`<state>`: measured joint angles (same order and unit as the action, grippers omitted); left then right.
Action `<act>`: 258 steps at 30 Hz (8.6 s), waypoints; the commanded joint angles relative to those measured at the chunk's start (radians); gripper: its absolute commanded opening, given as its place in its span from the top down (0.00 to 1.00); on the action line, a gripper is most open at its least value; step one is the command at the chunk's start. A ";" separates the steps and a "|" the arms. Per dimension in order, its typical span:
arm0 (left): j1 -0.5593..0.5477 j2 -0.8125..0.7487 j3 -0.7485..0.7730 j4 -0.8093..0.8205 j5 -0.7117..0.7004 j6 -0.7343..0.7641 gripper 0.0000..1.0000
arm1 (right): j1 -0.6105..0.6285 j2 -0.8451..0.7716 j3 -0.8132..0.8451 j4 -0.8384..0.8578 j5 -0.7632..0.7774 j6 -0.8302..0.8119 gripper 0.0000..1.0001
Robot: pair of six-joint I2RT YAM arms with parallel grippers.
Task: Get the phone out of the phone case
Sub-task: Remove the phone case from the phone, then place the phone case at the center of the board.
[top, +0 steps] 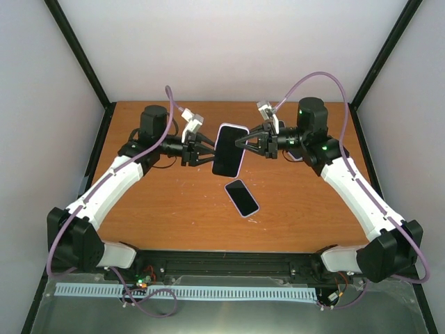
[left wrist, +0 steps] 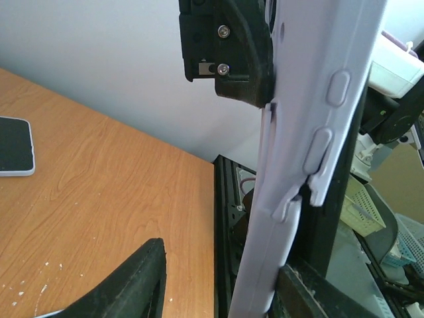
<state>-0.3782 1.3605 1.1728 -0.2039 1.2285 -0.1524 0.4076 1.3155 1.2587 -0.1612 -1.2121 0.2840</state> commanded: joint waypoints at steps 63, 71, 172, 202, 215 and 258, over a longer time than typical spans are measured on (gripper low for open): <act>0.180 0.014 -0.124 0.246 -0.392 -1.178 0.99 | 0.402 0.093 0.163 -0.273 1.205 -0.709 0.29; 0.180 0.016 -0.128 0.250 -0.393 -1.196 0.99 | 0.492 0.150 0.168 -0.226 1.315 -0.748 0.34; 0.171 0.105 -0.077 -0.080 -0.883 -0.814 0.99 | 0.436 0.157 0.254 -0.219 1.537 -0.800 0.97; 0.171 0.150 -0.234 0.206 -0.530 -0.491 0.99 | 0.207 -0.089 -0.001 -0.218 1.329 -0.664 0.97; 0.179 0.321 -0.184 0.202 -0.416 -0.426 0.99 | 0.207 -0.068 -0.013 -0.216 1.340 -0.670 0.97; 0.191 0.685 0.148 -0.080 -0.588 -0.288 0.52 | 0.195 -0.046 0.010 -0.236 1.325 -0.666 0.97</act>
<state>-0.1963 2.0640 1.2900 -0.2584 0.6827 -0.4522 0.6098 1.2785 1.2270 -0.4492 0.1127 -0.3767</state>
